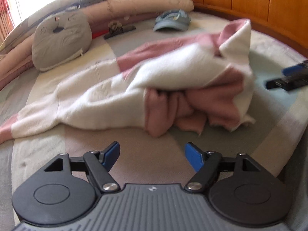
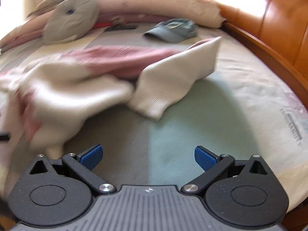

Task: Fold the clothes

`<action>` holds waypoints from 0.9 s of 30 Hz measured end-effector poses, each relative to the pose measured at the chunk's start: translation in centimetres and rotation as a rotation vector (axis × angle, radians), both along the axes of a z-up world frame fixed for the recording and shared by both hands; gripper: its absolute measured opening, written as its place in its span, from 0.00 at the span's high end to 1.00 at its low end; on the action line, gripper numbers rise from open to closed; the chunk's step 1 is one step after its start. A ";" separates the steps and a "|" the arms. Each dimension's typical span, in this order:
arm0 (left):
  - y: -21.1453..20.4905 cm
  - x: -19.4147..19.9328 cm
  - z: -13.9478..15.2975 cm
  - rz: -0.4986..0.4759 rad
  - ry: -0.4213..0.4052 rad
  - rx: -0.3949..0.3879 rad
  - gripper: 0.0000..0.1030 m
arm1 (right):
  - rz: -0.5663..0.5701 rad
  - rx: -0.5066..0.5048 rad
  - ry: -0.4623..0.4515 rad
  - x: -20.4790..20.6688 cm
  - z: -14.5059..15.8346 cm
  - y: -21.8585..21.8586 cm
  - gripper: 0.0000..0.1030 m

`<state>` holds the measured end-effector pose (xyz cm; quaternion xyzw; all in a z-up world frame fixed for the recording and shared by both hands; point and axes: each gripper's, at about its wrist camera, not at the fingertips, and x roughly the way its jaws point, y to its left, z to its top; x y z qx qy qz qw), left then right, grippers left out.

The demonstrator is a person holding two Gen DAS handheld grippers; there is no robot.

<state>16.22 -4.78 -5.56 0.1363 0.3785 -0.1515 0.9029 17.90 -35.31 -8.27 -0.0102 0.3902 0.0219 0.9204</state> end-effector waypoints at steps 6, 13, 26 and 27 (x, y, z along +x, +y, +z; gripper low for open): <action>0.6 -0.7 1.0 0.013 -0.020 -0.097 0.21 | -0.123 0.023 -0.030 7.0 1.0 -1.0 0.00; 1.8 0.5 0.5 0.068 0.003 -0.123 0.21 | -0.155 -0.048 0.042 13.9 -2.0 0.9 0.00; 1.1 0.8 0.1 0.051 0.031 -0.150 0.21 | -0.310 -0.257 0.039 9.0 -2.1 -9.2 0.00; 1.0 0.6 0.2 0.051 0.028 -0.143 0.21 | -0.332 -0.248 0.040 8.5 -2.0 -10.2 0.00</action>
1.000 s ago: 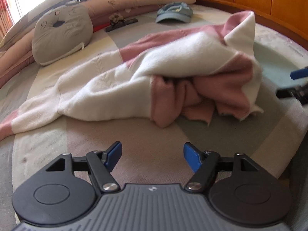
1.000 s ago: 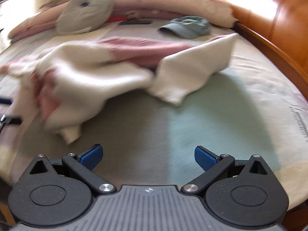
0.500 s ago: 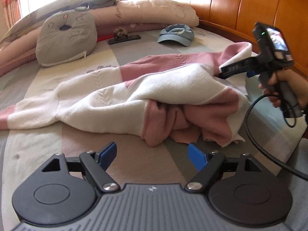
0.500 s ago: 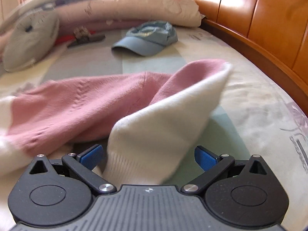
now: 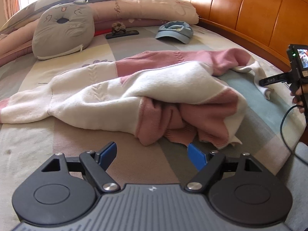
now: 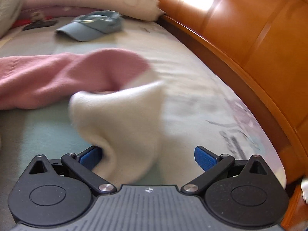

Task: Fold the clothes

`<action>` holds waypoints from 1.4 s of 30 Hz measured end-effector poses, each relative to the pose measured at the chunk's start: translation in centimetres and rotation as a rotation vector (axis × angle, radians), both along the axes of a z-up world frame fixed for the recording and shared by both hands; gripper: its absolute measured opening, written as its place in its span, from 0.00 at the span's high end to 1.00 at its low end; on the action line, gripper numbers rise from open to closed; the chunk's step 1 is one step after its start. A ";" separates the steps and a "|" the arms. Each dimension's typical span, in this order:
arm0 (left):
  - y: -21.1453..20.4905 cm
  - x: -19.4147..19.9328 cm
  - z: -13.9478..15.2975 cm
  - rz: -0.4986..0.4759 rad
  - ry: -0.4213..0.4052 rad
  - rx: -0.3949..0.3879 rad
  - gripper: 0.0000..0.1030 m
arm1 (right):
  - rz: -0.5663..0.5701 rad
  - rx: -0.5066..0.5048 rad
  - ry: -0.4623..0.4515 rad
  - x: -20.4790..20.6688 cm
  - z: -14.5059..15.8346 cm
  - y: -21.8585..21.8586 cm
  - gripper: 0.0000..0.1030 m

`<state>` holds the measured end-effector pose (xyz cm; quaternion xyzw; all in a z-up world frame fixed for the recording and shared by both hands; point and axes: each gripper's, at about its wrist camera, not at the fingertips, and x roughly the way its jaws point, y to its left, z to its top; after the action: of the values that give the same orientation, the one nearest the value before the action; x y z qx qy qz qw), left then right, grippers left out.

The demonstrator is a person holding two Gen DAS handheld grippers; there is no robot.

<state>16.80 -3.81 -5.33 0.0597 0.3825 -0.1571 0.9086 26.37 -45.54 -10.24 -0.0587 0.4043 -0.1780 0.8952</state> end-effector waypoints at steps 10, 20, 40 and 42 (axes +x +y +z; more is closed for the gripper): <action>0.0 -2.7 2.1 0.010 -0.050 0.012 0.18 | -0.207 -0.012 -0.088 -4.8 1.3 -4.6 0.00; -2.6 -4.8 2.8 -0.071 -0.072 0.045 0.17 | 0.067 0.117 -0.136 -8.0 2.1 -1.5 0.00; -4.2 -1.2 0.8 -0.089 -0.025 0.049 0.17 | 0.158 -0.163 -0.097 -2.7 -2.6 0.3 0.00; -4.4 -0.9 0.7 -0.094 -0.025 0.048 0.17 | 0.171 -0.290 -0.082 -2.3 -2.8 1.1 0.05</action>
<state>15.94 -8.20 -4.66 0.1016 0.3715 -0.1894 0.9032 24.09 -44.41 -13.01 -0.2143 0.3309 -0.1599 0.9050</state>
